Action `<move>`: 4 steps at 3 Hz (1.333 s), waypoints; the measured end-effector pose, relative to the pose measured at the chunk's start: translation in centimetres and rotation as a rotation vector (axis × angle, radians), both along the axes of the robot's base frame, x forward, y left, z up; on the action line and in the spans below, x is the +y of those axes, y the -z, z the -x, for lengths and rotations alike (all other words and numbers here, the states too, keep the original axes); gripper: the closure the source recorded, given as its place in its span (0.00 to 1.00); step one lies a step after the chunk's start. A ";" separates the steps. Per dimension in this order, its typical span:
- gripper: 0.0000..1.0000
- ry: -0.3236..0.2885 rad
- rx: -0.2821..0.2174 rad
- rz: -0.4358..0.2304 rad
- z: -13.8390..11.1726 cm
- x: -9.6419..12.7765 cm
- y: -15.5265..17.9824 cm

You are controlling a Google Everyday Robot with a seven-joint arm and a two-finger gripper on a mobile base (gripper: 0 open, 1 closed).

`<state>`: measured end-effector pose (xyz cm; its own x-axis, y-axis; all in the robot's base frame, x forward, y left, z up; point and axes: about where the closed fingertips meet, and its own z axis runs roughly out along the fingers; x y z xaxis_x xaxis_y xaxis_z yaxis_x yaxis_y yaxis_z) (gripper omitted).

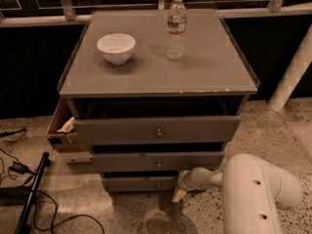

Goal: Open bottom drawer

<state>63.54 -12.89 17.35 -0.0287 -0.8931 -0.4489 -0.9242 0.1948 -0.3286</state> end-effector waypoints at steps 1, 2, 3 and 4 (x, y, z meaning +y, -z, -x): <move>0.00 0.000 0.001 0.001 0.0 0.0 0.0; 0.00 0.007 0.014 0.009 0.1 -0.2 0.5; 0.00 0.027 0.052 0.027 0.3 -1.0 2.0; 0.00 0.041 0.082 0.045 0.5 -1.7 3.1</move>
Offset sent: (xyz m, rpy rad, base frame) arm 0.0011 -0.0128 -0.0162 -0.0362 0.0473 -0.0315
